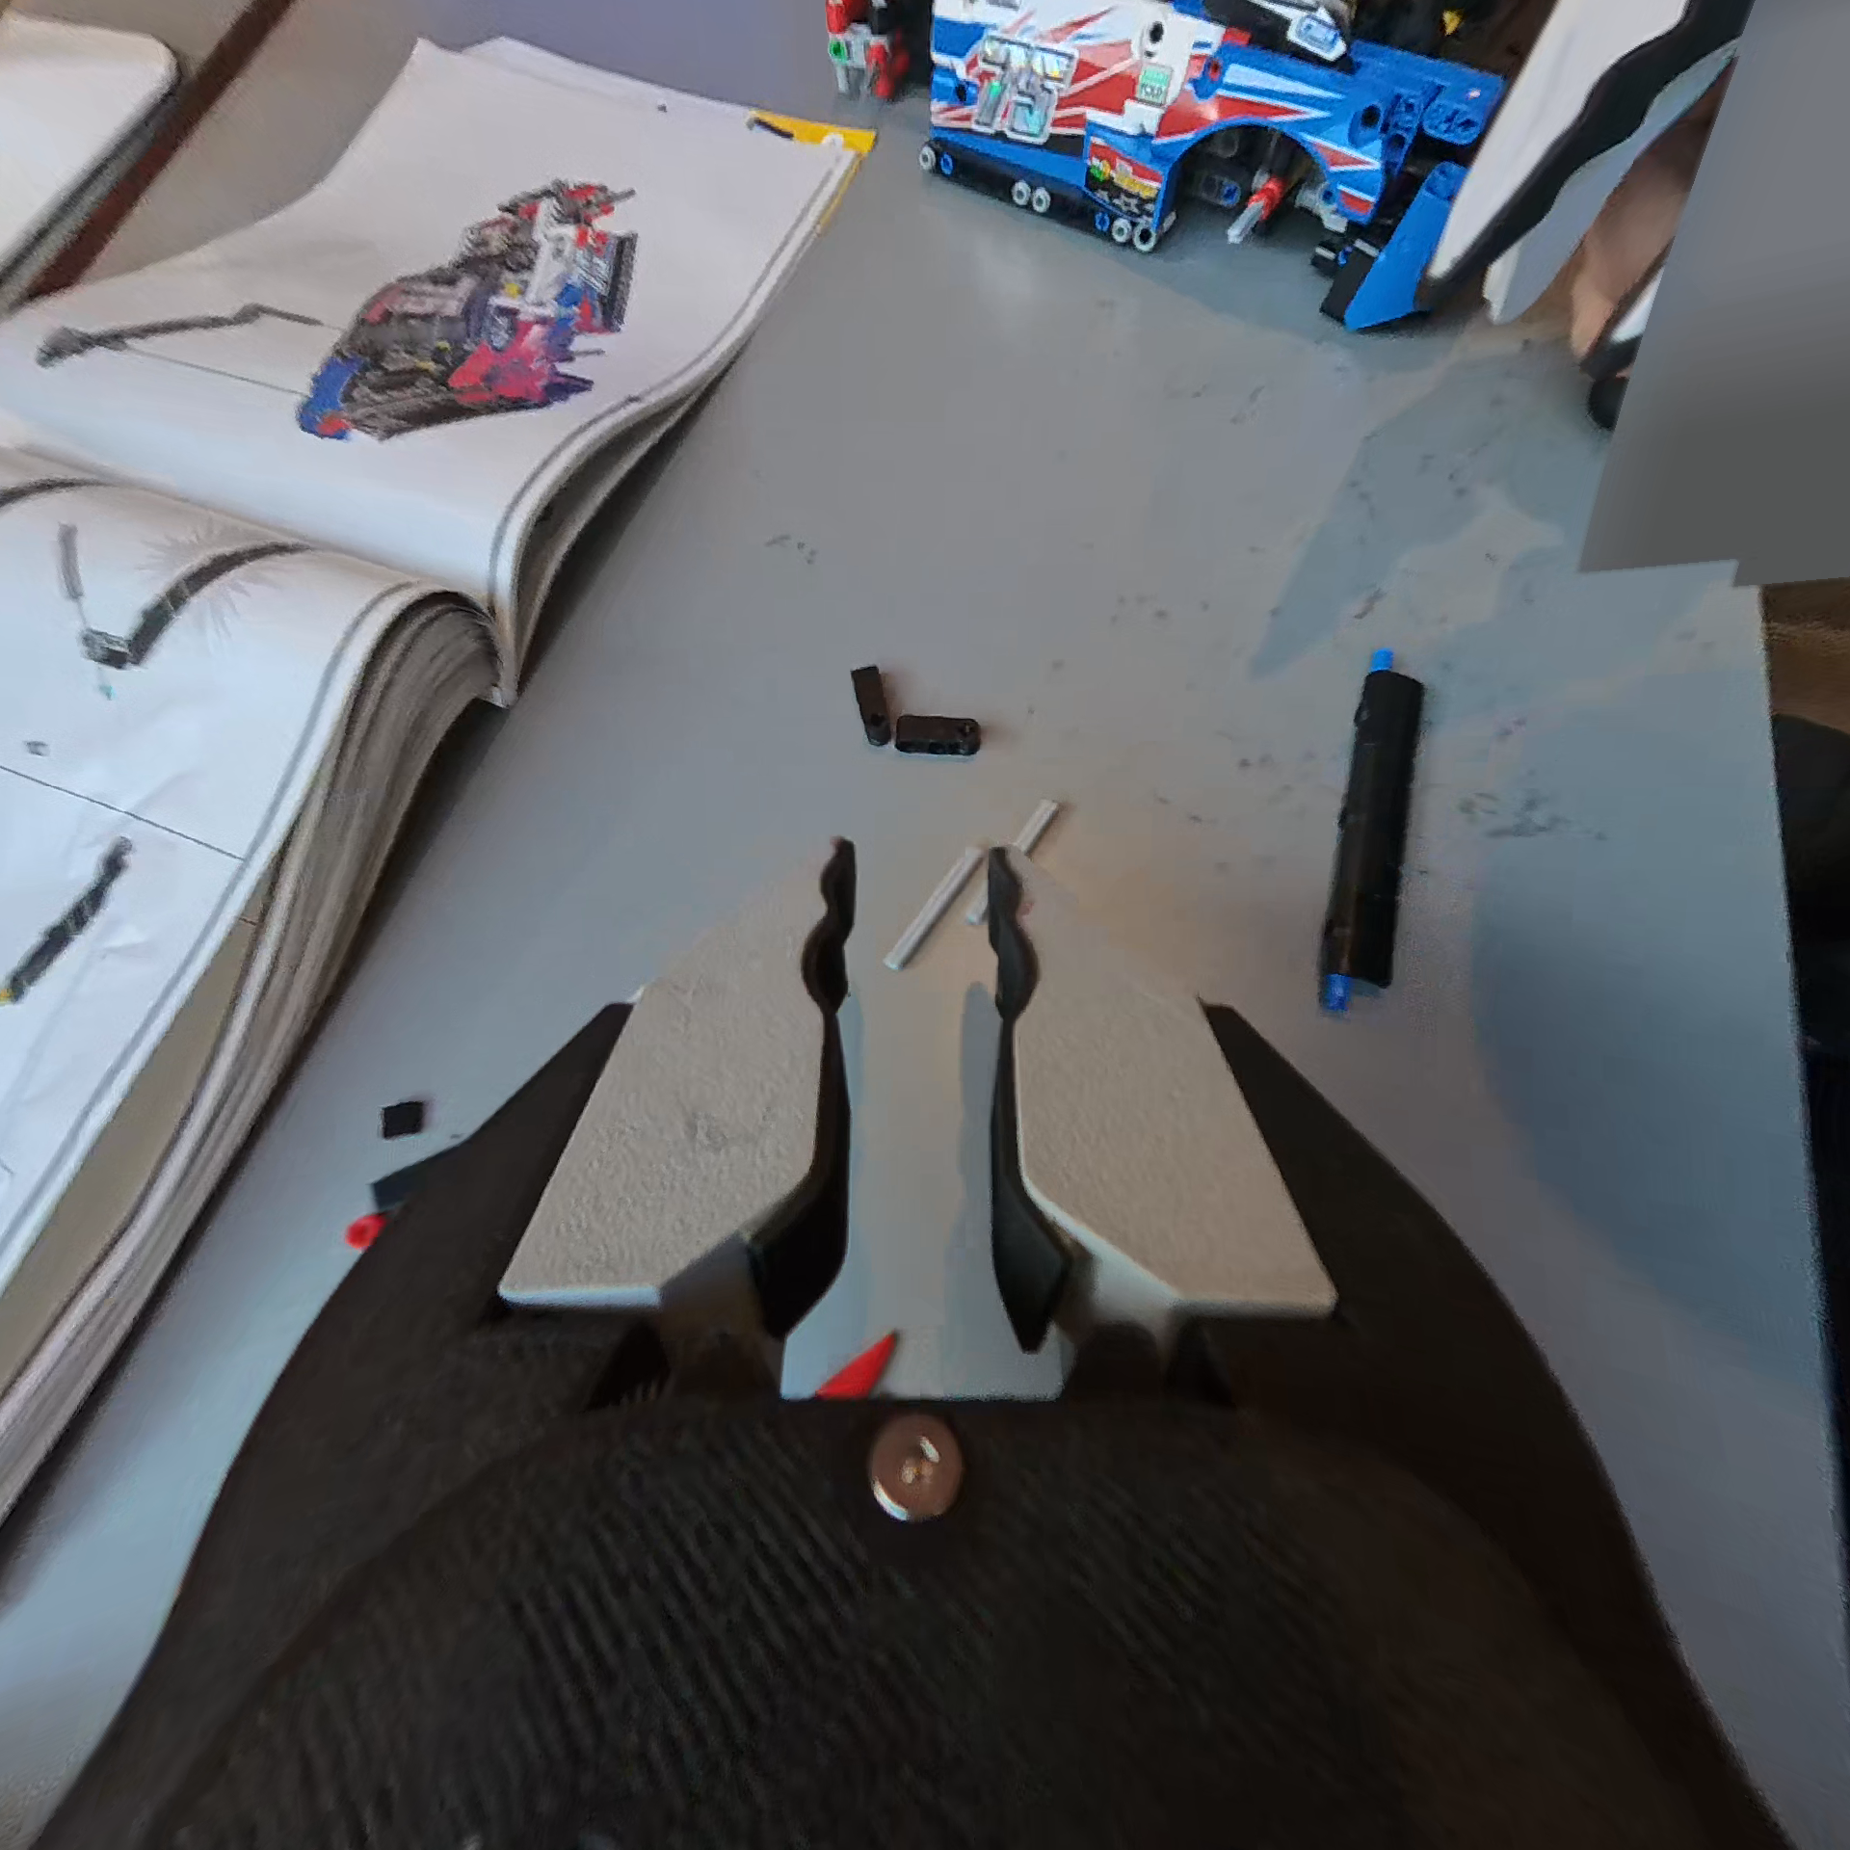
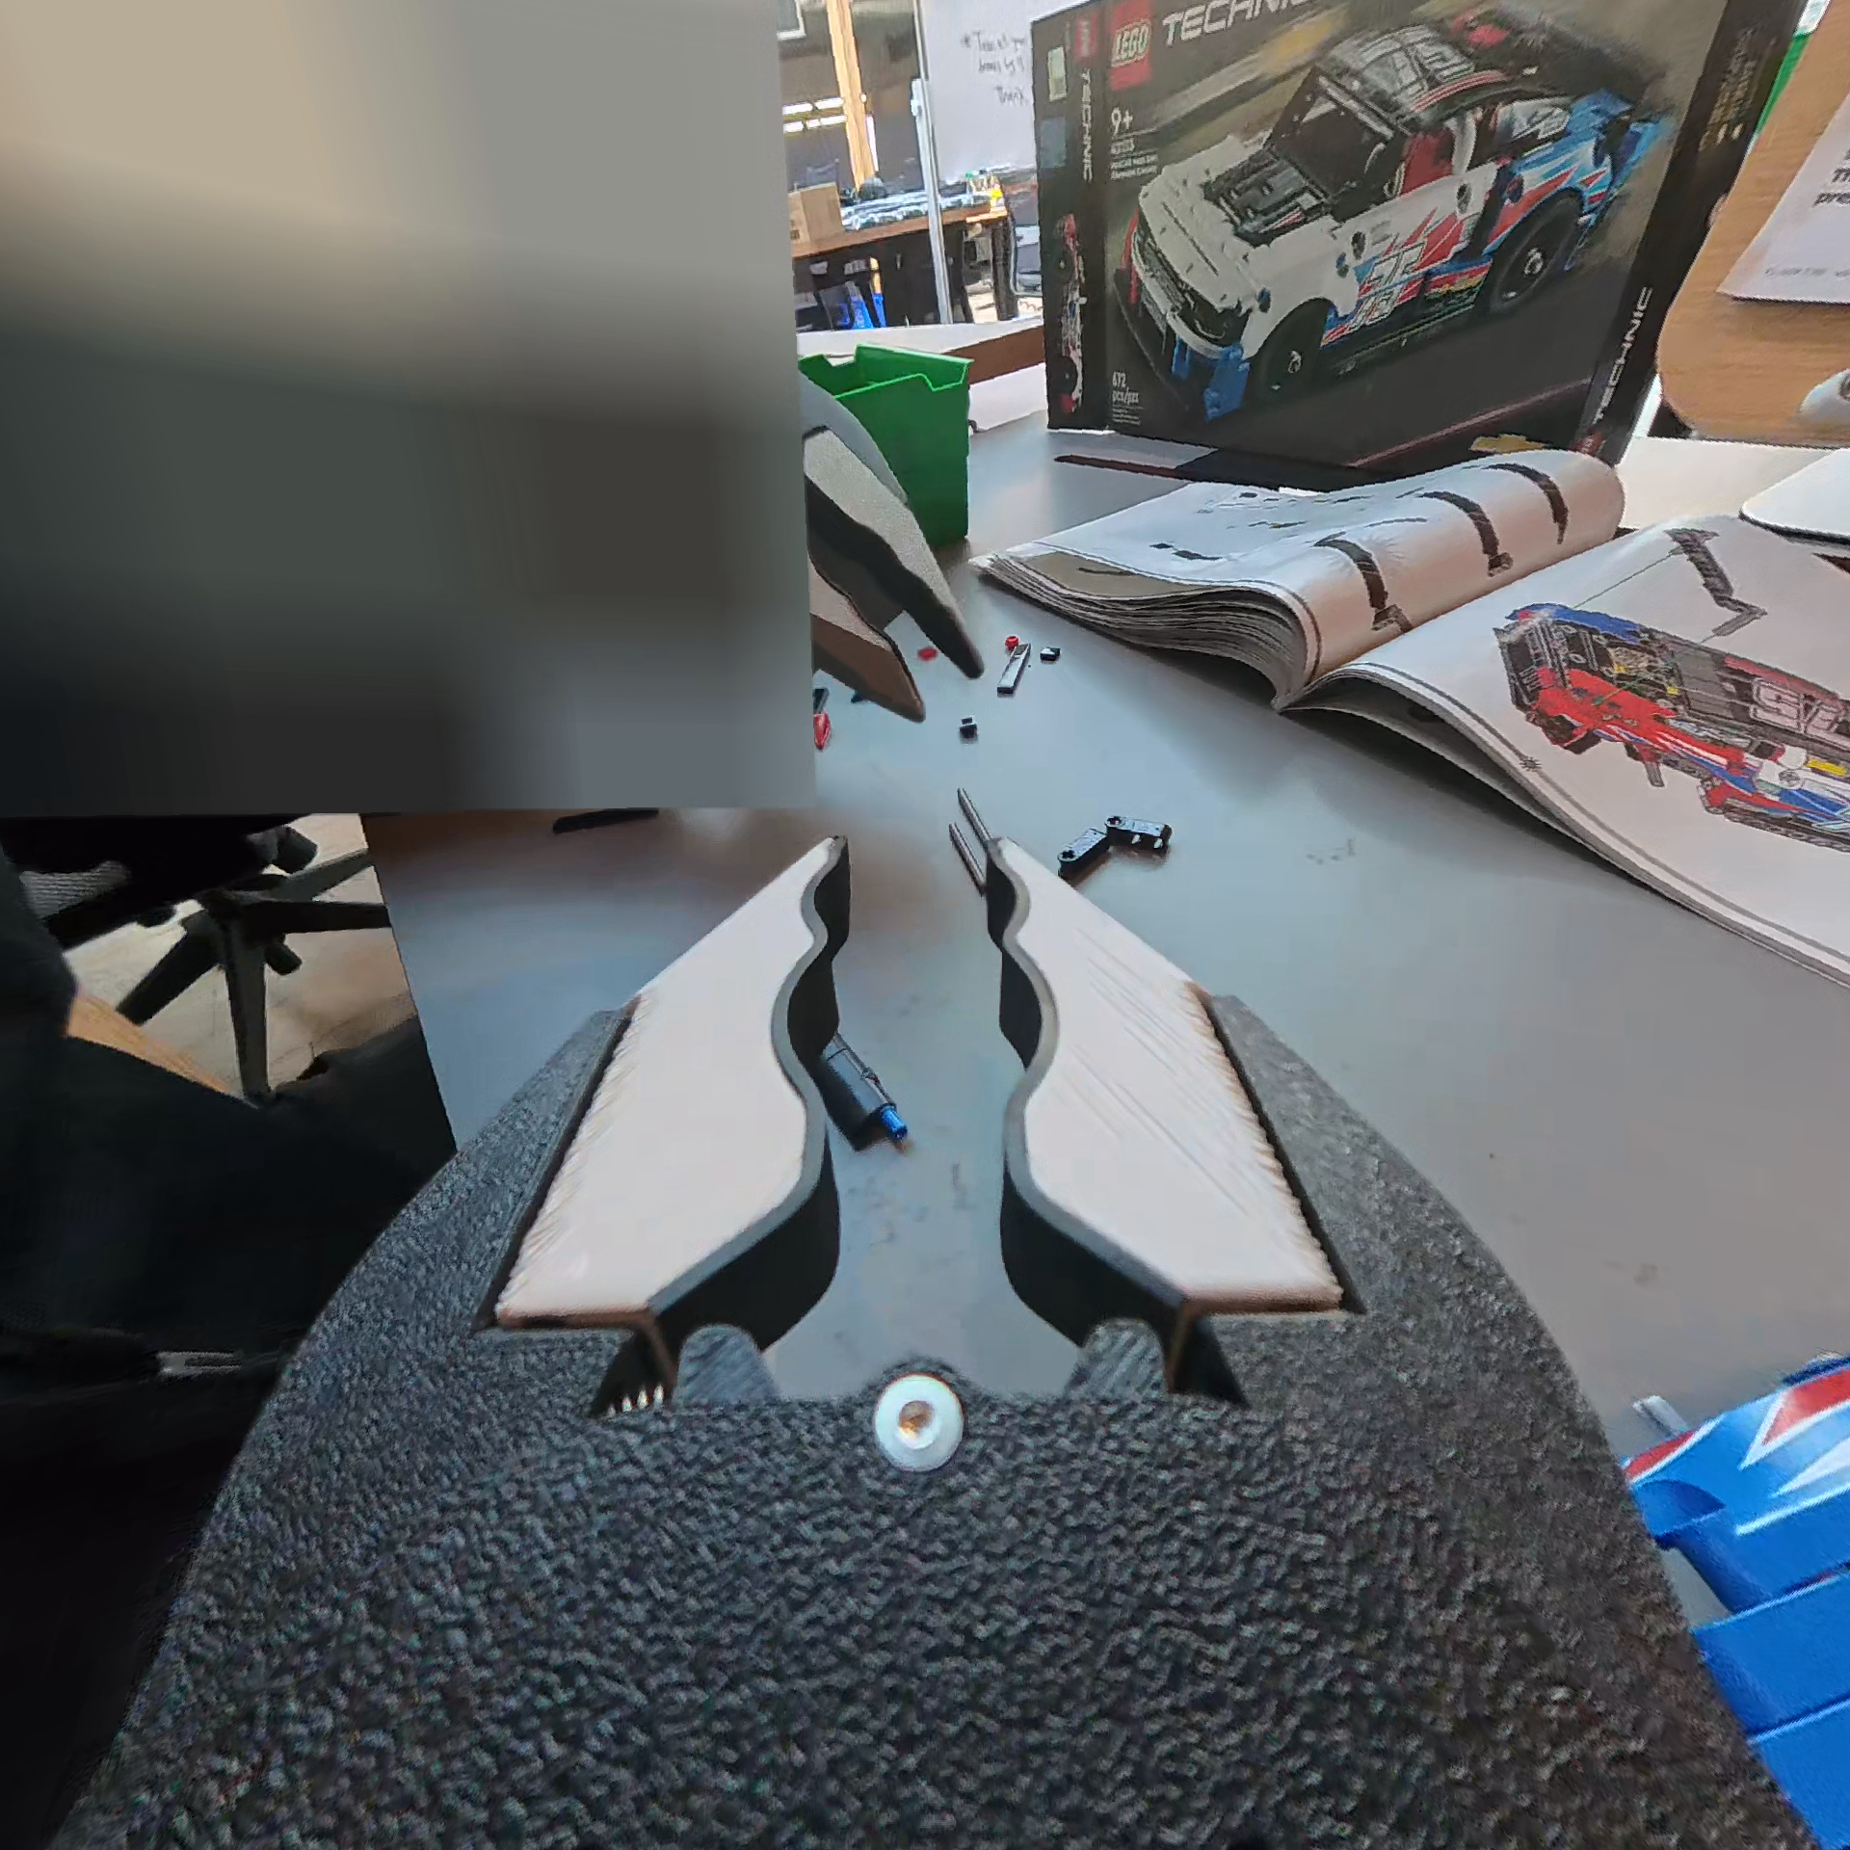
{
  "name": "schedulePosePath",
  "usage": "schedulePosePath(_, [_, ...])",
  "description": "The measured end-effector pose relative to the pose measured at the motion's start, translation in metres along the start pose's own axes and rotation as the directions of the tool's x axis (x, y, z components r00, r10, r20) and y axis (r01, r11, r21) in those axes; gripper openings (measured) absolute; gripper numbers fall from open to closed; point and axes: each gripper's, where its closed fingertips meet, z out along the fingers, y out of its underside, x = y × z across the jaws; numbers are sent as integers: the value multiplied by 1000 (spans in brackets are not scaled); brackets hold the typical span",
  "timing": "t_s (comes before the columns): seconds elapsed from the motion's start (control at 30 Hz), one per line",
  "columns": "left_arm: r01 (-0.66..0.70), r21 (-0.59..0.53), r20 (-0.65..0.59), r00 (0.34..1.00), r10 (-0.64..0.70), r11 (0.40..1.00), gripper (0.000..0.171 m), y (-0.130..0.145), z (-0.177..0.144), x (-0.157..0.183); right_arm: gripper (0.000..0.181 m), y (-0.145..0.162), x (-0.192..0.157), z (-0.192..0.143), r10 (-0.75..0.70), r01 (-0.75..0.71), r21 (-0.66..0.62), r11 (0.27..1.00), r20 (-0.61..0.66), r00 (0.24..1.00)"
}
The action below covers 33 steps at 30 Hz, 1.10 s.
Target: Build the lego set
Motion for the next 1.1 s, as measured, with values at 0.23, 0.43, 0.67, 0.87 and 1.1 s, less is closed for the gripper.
schedulePosePath(0.23, [152,21,-122,981,-148,988,27,-17,12,29,26,2,-1,2,-50,50,-21,999,-33,998])
schedulePosePath(0.43, [149,-110,18,989,-148,983,33,-9,28,11,27,5,-2,5,-88,85,-47,995,-49,995])
schedulePosePath(0.67, [122,-242,43,992,-115,963,29,3,60,6,27,7,-6,6,-114,111,-60,992,-39,993])
schedulePosePath(0.87, [140,-266,23,990,-139,954,25,5,73,5,27,6,-8,5,-109,108,-45,993,-19,994])
schedulePosePath(1.1, [137,-244,-3,990,-142,960,21,4,74,3,25,3,-10,3,-95,95,-25,995,3,996])
